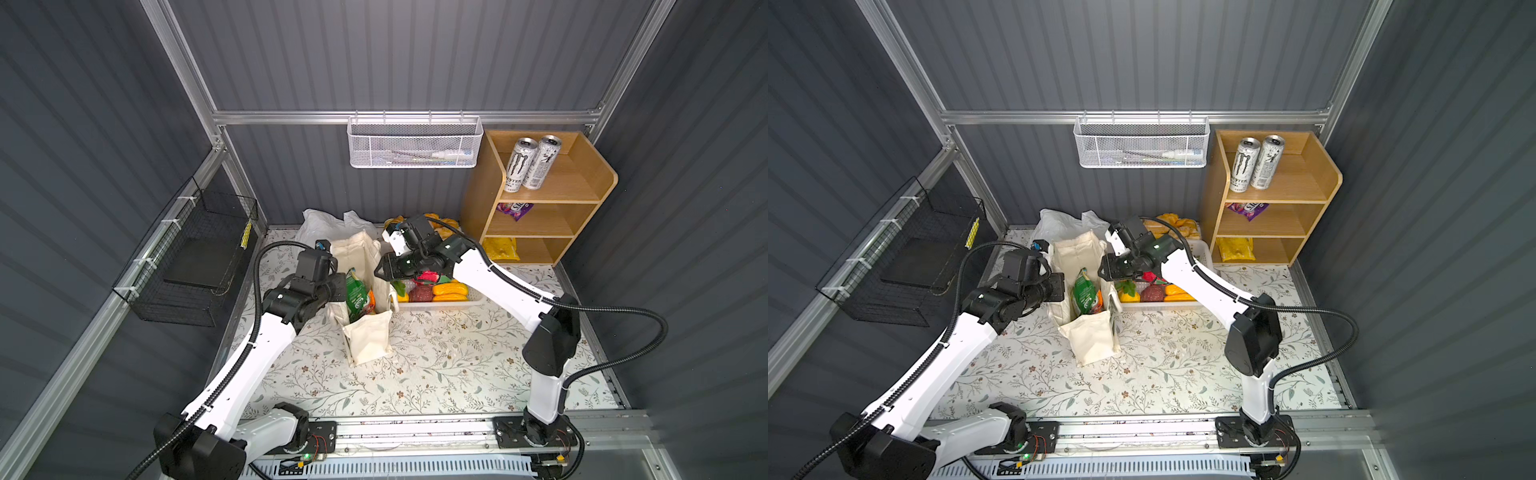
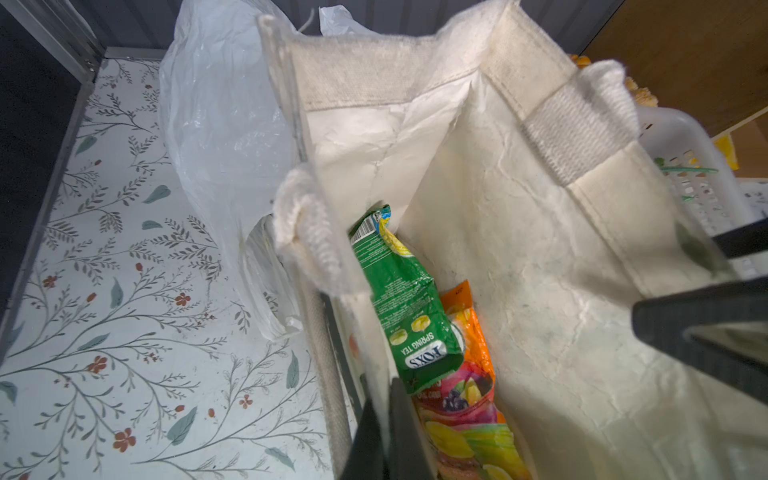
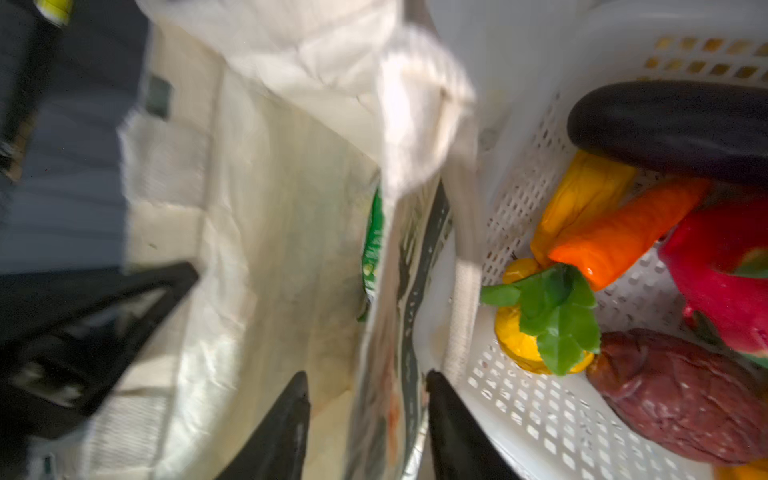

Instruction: Place the mixed food into the grocery bags and tie them

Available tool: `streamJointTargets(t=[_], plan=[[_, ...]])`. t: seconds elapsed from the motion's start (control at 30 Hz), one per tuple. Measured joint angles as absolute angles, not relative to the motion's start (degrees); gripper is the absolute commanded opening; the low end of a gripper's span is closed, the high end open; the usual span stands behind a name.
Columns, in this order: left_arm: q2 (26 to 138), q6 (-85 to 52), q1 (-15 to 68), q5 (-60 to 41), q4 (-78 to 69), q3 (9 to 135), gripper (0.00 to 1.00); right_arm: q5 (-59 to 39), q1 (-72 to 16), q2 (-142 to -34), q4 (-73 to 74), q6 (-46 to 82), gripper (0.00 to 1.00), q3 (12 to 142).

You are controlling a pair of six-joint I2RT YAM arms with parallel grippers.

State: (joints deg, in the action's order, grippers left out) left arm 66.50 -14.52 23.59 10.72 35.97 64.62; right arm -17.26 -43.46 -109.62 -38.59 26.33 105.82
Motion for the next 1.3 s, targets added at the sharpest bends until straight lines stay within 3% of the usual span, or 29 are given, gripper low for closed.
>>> streamJointTargets(t=[0.03, 0.3, 0.67, 0.73, 0.87, 1.0, 1.1, 1.3], plan=[[67.1, -13.9, 23.6, 11.7, 36.4, 65.2, 0.00, -17.4, -43.7, -109.3, -38.5, 26.5, 0.00, 105.1], [73.5, -9.0, 22.9, 16.8, 38.6, 71.0, 0.00, -15.6, -46.4, -101.6, -32.2, 30.9, 0.00, 95.2], [78.1, -5.0, 15.6, 18.0, 38.9, 75.1, 0.01, -14.9, -47.6, -103.5, -25.2, 37.5, 0.00, 94.4], [78.1, -4.7, 15.4, 17.4, 39.0, 75.1, 0.36, -14.9, -47.6, -103.9, -24.9, 37.6, 0.00, 94.7], [76.8, -5.1, 15.4, 14.9, 38.5, 75.1, 0.71, -14.7, -47.5, -103.5, -24.8, 37.5, 0.00, 94.1], [72.2, -6.6, 15.4, 13.9, 37.5, 75.0, 0.79, -13.7, -46.9, -99.5, -23.4, 37.5, 0.00, 88.6], [70.6, -7.7, 15.3, 15.6, 37.3, 75.9, 0.80, -13.4, -46.1, -95.7, -22.3, 37.6, 0.00, 83.5], [77.8, -10.8, 12.7, 19.5, 36.1, 77.5, 0.80, -13.0, -45.0, -92.9, -20.6, 38.7, 0.00, 78.8]])
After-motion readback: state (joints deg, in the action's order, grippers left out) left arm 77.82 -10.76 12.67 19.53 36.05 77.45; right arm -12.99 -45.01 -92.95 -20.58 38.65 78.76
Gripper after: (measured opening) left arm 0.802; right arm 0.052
